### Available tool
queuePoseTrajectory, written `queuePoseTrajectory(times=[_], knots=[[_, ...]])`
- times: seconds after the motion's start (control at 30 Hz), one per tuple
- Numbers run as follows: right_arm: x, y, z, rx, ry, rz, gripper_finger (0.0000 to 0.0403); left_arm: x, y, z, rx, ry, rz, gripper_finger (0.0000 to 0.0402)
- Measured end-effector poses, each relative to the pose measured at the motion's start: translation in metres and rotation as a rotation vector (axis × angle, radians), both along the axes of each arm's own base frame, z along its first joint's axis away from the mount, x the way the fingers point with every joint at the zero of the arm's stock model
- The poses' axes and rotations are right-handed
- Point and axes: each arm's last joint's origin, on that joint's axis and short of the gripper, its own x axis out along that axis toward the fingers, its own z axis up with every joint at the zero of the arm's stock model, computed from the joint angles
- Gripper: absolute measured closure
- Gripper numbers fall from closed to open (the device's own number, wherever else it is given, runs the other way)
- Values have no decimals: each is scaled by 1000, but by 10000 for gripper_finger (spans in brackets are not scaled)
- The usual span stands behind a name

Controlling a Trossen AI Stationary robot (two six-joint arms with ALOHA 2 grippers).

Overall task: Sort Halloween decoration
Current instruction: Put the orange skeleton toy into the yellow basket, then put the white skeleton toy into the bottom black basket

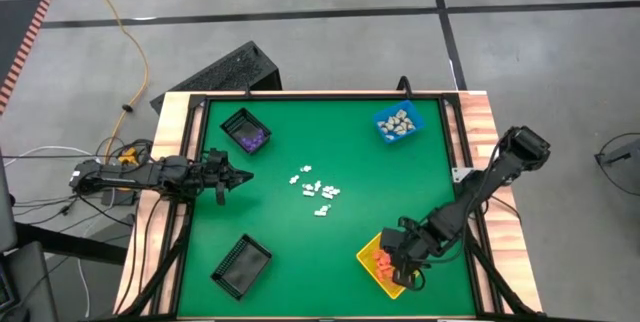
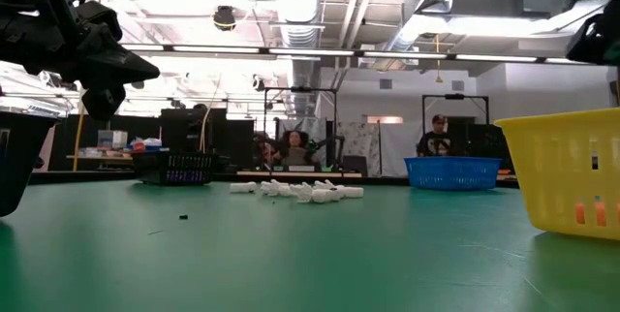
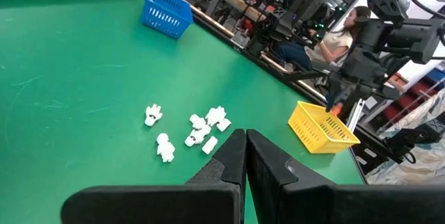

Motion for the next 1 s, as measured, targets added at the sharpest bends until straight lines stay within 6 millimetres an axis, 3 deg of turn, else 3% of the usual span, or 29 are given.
queuePoseTrajectory(times=[0.17, 0.3, 0.77, 1.0], knots=[[0, -1, -1, -8, 1, 88, 218, 0, 0, 0, 0, 0, 0, 401], [0, -1, -1, -19, -8, 117, 197, 0, 0, 0, 0, 0, 0, 401], [3, 2, 5, 12, -84, 130, 206, 0, 0, 0, 0, 0, 0, 401], [-4, -5, 24, 23, -157, 111, 207, 0, 0, 0, 0, -1, 0, 401]])
